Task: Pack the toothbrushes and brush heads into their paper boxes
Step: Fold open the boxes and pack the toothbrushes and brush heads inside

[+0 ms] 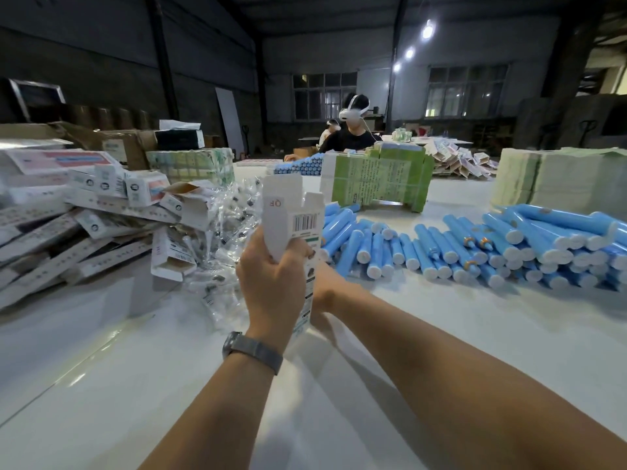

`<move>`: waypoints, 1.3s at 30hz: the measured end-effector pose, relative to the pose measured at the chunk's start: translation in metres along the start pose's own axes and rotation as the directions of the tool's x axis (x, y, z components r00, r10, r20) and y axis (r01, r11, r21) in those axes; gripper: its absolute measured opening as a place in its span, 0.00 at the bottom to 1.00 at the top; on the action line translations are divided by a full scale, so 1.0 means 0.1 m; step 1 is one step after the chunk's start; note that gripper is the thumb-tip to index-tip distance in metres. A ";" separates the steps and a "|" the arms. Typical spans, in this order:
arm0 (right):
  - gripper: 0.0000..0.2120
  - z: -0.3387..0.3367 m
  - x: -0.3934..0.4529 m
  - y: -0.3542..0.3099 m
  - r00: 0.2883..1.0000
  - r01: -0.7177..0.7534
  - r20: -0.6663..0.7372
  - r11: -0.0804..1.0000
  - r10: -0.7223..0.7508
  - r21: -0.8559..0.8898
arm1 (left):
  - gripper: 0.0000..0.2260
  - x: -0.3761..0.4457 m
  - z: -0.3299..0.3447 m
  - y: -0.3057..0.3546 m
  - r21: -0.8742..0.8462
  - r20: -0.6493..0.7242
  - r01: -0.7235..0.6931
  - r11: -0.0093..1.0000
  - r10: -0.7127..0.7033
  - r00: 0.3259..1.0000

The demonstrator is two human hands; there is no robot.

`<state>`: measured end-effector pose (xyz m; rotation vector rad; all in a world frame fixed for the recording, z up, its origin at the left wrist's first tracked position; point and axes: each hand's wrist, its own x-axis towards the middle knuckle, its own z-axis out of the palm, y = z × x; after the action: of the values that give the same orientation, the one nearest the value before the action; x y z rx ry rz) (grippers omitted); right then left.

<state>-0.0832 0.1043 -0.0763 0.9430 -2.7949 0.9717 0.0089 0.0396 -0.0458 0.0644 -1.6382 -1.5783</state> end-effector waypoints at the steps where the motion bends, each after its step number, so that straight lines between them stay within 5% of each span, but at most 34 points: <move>1: 0.15 0.00 0.00 0.01 0.999 -0.046 -0.011 0.999 0.046 -0.015 | 0.09 0.00 0.00 0.00 0.005 -0.006 0.001 1.000 -0.001 1.000; 5: 0.05 -0.20 -0.10 -0.03 0.992 -0.065 -0.119 0.987 0.048 -0.148 | 0.06 0.02 -0.02 -0.01 -0.041 -0.018 0.059 0.997 -0.060 0.998; 8: 0.11 -0.62 -0.31 -0.08 0.920 -0.069 -0.371 0.984 0.128 0.167 | 0.08 -0.03 0.03 0.04 -0.151 0.078 0.123 0.981 -0.112 0.991; 11: 0.06 -1.15 -0.73 -0.17 0.823 0.150 -0.548 0.871 0.153 0.469 | 0.09 -0.17 0.10 0.11 -0.253 0.254 0.174 0.952 -0.109 0.961; 14: 0.02 -1.61 -1.21 -0.32 0.775 0.393 -0.627 0.715 0.081 0.579 | 0.11 -0.36 0.16 0.18 -0.271 0.438 0.153 0.950 -0.020 0.899; 19: 0.06 -1.98 -1.65 -0.55 0.763 0.503 -0.630 0.745 -0.144 0.438 | 0.14 -0.66 0.25 0.25 -0.334 0.564 0.079 0.939 0.132 0.815; 25: 0.10 -2.07 -1.76 -0.62 0.846 0.478 -0.460 0.765 -0.269 0.431 | 0.18 -0.74 0.29 0.19 -0.335 0.465 -0.022 0.942 0.186 0.866; 36: 0.17 -1.78 -1.65 -0.72 0.861 0.340 -0.449 0.927 -0.238 0.159 | 0.16 -0.77 0.33 0.15 -0.301 0.430 -0.102 0.948 0.230 0.873; 39: 0.18 -1.74 -1.62 -0.70 0.865 0.248 -0.443 0.968 -0.235 -0.029 | 0.14 -0.79 0.33 0.15 -0.280 0.453 -0.089 0.956 0.213 0.865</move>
<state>0.0609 0.2473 0.0661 0.9086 -2.2305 1.0362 0.0481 0.1129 -0.0694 -0.6266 -1.7374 -1.7527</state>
